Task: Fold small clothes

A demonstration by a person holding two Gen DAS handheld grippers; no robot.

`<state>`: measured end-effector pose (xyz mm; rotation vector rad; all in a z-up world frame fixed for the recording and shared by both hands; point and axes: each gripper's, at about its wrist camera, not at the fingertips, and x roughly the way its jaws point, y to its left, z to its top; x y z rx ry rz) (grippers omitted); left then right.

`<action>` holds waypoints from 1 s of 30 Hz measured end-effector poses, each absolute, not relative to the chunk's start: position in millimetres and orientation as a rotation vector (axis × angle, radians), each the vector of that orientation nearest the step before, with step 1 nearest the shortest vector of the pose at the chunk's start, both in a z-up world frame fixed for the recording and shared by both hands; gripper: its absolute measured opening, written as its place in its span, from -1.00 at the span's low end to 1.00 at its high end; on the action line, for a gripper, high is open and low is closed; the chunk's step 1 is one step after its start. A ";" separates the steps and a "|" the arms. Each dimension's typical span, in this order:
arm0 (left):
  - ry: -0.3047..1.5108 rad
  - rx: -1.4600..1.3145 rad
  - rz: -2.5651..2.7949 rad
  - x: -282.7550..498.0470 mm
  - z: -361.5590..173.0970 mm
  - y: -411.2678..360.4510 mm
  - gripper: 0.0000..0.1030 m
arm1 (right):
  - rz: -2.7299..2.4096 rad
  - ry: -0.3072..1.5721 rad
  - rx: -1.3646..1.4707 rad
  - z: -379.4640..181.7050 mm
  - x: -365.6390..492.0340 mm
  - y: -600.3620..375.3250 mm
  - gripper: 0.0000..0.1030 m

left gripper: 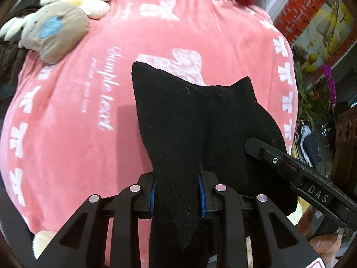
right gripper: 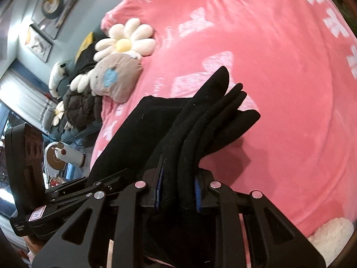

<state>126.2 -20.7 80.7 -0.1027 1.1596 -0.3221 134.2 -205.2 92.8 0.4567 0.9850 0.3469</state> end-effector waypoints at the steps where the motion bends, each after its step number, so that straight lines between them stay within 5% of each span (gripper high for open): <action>1: 1.151 -0.106 -0.314 125.3 84.3 -13.1 -0.53 | 0.358 0.977 0.447 96.5 135.4 -195.0 -0.61; 27: 0.928 -0.136 -0.198 127.2 61.2 136.0 -0.53 | 0.486 0.927 0.297 65.4 168.1 -43.9 -0.61; 30: 0.946 -0.120 -0.198 135.2 50.6 139.4 -0.34 | 0.461 0.952 0.285 50.0 172.3 -43.3 -0.58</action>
